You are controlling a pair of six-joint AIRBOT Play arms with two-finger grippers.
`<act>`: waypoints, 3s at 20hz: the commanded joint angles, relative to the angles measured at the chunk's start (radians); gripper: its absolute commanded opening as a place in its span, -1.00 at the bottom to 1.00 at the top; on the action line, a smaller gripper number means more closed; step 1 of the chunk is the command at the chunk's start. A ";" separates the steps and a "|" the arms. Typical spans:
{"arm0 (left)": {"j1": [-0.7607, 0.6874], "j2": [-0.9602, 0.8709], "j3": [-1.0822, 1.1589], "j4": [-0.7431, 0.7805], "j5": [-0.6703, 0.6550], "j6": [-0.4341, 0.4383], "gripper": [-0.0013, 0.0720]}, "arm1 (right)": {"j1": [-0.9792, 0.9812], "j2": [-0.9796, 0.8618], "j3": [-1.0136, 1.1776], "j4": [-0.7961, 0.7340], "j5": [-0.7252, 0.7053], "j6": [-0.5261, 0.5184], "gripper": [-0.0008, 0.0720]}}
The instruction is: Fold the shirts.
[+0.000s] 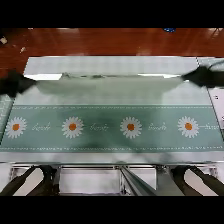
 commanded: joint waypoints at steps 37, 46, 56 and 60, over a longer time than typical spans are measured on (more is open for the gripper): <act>-0.308 -0.354 0.235 0.313 0.458 -0.190 -0.92 | 0.191 -0.371 0.166 -0.291 -0.363 0.138 -0.91; -0.371 -0.766 0.540 0.314 0.272 -0.338 -0.92 | 0.191 -0.787 0.563 -0.247 -0.252 0.181 -0.91; -0.314 -0.740 0.566 0.567 -0.142 -0.262 -0.92 | 0.126 -0.748 0.528 -0.412 0.157 0.117 -0.91; -0.337 -0.753 0.507 0.606 -0.132 -0.262 -0.92 | 0.141 -0.748 0.406 -0.402 0.108 0.112 -0.91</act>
